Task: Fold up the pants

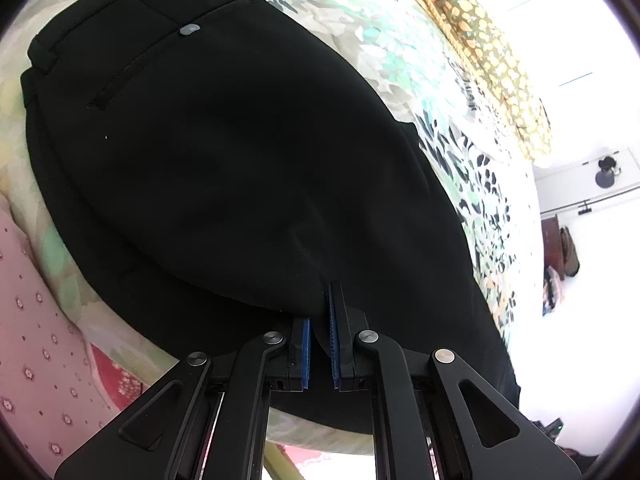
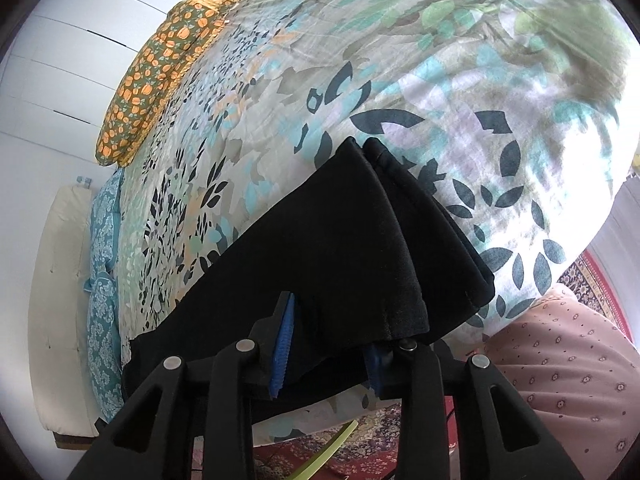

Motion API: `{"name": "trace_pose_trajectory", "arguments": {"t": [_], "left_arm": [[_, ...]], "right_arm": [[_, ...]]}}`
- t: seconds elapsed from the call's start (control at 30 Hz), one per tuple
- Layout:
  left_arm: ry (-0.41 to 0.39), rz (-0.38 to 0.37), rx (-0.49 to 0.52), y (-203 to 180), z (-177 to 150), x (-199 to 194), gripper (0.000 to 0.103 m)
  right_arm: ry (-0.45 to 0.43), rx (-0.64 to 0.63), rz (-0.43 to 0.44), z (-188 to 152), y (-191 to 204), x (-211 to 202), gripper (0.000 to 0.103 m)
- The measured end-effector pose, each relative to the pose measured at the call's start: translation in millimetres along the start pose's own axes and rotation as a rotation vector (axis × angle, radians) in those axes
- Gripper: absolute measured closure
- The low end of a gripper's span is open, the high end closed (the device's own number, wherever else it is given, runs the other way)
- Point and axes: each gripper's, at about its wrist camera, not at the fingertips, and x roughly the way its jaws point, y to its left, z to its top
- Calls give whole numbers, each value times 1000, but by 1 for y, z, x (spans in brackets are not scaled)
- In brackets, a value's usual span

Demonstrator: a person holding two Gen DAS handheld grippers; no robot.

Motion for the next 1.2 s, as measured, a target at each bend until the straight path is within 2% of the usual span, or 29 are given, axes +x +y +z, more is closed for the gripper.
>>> {"name": "trace_pose_trajectory", "arguments": {"t": [0.03,0.1,0.2,0.3,0.47,0.7,0.87,0.97,1.0,1.03,1.07,1.1,1.13,1.2], "left_arm": [[-3,4,11,0,-1,-2,98],[-14,30,56,-2,-4,-13,99],[-34,23,83,-4,-9,-33,100],[-27,32,89,-3,-12,-39,100],[48,90,52,13,-16,-34,100],[57,207,160,-4,-24,-39,99],[91,266,174,-5,-21,-26,99],[97,294,194,-10,-22,-22,92],[99,305,196,-12,-22,-20,87],[106,321,194,-15,-23,-18,74],[113,351,190,-16,-24,-19,65],[109,366,190,-15,-25,-24,50],[98,380,202,-16,-26,-34,44],[76,404,224,-19,-28,-49,44]], "right_arm": [[1,-8,-9,1,1,0,89],[1,-49,-39,2,8,-3,90],[-1,-112,-81,3,16,-7,91],[-2,-119,-116,4,13,-9,91],[13,-110,-164,5,2,-3,91],[9,-118,-177,5,2,-6,91],[42,-120,-222,4,4,3,91],[48,-127,-245,4,5,5,91],[51,-122,-243,3,5,5,87],[54,-112,-244,4,3,3,75],[53,-97,-229,5,1,-1,67],[39,-84,-191,7,-1,-8,47],[17,-81,-170,9,-4,-17,35],[-54,-99,-210,14,-6,-42,35]]}}
